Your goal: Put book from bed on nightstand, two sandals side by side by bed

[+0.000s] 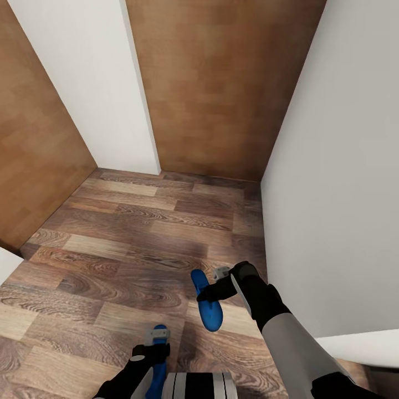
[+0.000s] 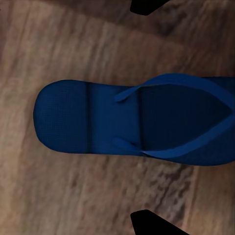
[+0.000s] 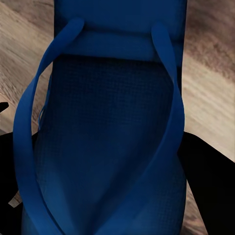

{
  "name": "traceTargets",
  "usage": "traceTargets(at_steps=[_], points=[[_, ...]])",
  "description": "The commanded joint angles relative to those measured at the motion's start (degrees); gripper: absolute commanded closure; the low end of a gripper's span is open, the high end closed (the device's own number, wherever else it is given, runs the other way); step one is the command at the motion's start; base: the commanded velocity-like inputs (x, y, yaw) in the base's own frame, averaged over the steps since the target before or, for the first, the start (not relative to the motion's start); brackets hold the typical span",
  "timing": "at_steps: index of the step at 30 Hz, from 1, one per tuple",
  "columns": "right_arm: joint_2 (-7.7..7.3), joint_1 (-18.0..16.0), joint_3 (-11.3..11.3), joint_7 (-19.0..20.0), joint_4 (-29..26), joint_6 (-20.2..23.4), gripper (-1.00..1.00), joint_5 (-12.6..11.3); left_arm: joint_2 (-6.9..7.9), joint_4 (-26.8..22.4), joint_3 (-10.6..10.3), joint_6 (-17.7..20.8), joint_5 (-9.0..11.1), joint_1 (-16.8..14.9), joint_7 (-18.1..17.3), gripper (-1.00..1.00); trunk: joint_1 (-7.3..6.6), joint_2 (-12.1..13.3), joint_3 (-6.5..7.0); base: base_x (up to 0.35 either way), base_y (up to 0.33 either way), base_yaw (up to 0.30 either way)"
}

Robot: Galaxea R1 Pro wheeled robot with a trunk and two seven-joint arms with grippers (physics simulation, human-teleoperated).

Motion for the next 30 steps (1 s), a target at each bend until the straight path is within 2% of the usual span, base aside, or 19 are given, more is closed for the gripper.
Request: traceTargets(at_steps=[1, 14, 19, 30], points=[[0.0, -0.04, -0.01, 0.42, -0.06, 0.15, 1.0, 0.56, 0.05, -0.13, -0.49, 0.28, 0.6, 0.0, 0.46, -1.0, -0.01, -0.02, -0.04, 0.0, 0.0, 0.0], [-0.16, -0.02, -0.07, 0.42, -0.13, 0.12, 1.0, 0.52, 0.04, -0.05, -0.49, 0.15, 0.57, 0.0, 0.88, -1.0, -0.01, -0.02, -0.04, 0.0, 0.0, 0.0], [-0.23, -0.02, -0.07, 0.42, -0.15, 0.11, 1.0, 0.48, 0.04, 0.36, -0.5, -1.08, 0.47, 0.0, 1.07, -1.0, 0.12, -0.08, -1.15, 0.0, 0.0, 0.0], [-0.27, -0.05, -0.15, 0.42, -0.15, 0.11, 1.0, 0.48, 0.04, 0.64, -0.49, -1.9, 0.43, 0.0, 1.16, -1.0, 0.12, -0.08, -1.15, 0.0, 0.0, 0.0]])
